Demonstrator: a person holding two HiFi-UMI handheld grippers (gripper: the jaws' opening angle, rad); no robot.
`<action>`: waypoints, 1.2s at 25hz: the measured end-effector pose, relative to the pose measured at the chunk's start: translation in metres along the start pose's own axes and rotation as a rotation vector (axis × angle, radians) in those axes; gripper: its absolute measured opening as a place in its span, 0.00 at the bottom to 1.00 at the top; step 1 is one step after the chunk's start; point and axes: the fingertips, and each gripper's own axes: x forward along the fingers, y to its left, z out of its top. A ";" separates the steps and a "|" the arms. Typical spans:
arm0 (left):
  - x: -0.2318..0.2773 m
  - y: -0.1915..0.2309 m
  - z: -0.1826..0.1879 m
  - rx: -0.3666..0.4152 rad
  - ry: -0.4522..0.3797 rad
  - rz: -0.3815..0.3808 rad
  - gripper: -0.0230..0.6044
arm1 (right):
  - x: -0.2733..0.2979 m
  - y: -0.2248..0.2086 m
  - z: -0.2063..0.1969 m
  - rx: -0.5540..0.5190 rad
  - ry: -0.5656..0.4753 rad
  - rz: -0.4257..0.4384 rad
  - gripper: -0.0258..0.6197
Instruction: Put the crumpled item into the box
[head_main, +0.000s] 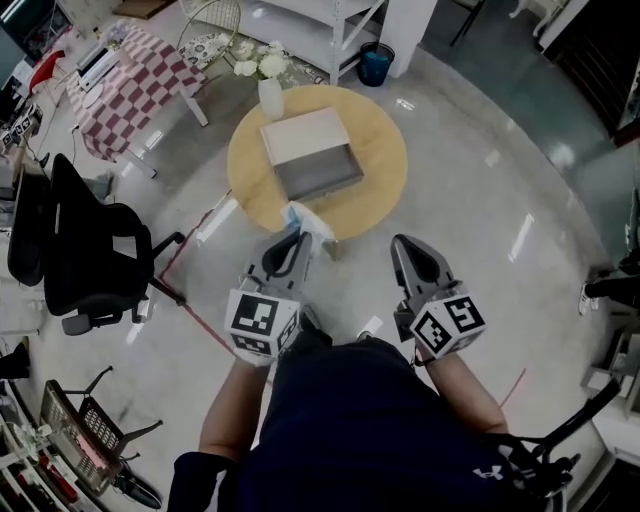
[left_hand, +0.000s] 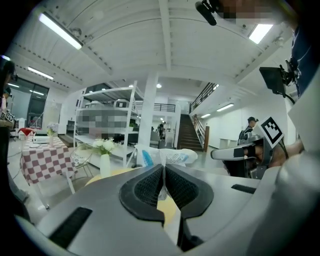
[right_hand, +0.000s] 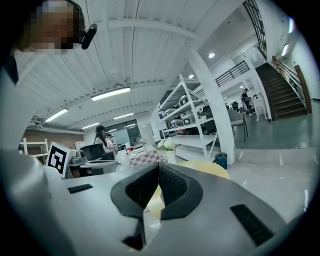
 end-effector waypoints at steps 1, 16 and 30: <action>0.001 0.008 -0.001 -0.002 0.001 -0.010 0.08 | 0.006 0.003 0.000 0.001 0.003 -0.011 0.04; 0.035 0.073 -0.013 -0.038 0.033 -0.075 0.08 | 0.062 0.007 -0.014 0.011 0.068 -0.075 0.04; 0.113 0.077 0.027 0.030 0.057 0.038 0.08 | 0.115 -0.085 0.025 0.060 0.029 0.030 0.04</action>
